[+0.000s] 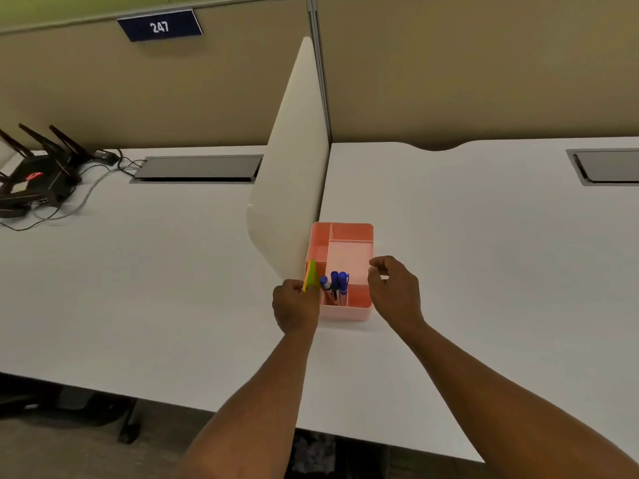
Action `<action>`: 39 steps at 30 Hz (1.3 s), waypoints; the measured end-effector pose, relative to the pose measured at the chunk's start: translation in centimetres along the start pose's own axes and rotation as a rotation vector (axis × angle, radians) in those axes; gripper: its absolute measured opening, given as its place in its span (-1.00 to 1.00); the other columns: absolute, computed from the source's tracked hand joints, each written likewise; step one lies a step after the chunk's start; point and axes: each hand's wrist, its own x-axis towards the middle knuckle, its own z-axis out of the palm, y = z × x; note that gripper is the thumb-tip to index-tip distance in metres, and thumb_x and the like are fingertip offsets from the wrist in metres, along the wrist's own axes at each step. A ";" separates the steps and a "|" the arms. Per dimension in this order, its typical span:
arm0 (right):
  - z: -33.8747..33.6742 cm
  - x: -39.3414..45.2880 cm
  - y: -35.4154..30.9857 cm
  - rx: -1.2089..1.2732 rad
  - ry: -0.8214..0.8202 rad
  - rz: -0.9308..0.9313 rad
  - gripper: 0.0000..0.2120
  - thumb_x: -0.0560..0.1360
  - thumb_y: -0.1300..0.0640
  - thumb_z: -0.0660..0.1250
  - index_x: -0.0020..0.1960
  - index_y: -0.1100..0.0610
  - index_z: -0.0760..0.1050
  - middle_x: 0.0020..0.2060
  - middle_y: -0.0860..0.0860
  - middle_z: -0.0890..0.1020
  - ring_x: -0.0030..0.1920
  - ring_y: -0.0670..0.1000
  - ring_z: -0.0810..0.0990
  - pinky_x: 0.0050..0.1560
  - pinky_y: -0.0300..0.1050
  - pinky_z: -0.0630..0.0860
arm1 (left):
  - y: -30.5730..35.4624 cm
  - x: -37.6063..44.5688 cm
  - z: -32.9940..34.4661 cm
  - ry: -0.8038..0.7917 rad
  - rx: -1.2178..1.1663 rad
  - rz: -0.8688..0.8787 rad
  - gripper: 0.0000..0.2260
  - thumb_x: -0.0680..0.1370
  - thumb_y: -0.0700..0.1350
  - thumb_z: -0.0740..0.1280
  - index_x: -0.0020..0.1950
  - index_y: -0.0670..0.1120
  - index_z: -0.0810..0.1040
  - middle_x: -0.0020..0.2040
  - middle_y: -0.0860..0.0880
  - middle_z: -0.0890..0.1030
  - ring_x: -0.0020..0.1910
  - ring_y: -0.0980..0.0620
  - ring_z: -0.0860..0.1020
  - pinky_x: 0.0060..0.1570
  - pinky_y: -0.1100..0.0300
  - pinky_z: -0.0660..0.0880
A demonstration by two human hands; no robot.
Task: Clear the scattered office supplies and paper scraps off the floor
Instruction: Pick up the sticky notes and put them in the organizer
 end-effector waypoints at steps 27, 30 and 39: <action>-0.4 -20.2 3.9 -0.184 0.107 0.049 -0.60 0.55 -0.09 0.29 0.35 -0.01 0.42 0.27 -0.04 0.54 0.23 0.01 0.53 0.28 -0.06 0.43 | -11.0 -8.2 -10.5 -0.302 -0.033 0.349 -0.79 0.55 -0.09 0.27 0.18 -0.04 0.51 0.04 0.07 0.56 -0.02 0.03 0.54 -0.06 0.18 0.41; 0.5 -26.4 4.6 -0.175 0.125 0.076 -0.60 0.56 -0.11 0.26 0.35 -0.01 0.41 0.31 -0.08 0.51 0.27 -0.03 0.49 0.31 -0.01 0.43 | -14.5 -10.9 -13.3 -0.395 -0.026 0.414 -0.77 0.57 -0.07 0.23 0.20 -0.02 0.51 0.09 0.01 0.60 -0.01 -0.06 0.60 0.05 0.03 0.55; 2.0 -42.9 5.9 -0.300 0.225 0.125 -0.61 0.54 -0.07 0.31 0.28 0.11 0.49 0.20 0.01 0.59 0.23 -0.01 0.53 0.22 -0.15 0.40 | -22.8 -17.6 -18.0 -0.648 0.118 0.701 -0.79 0.58 0.04 0.25 0.14 0.00 0.54 0.00 0.06 0.58 -0.04 0.11 0.53 -0.04 0.19 0.45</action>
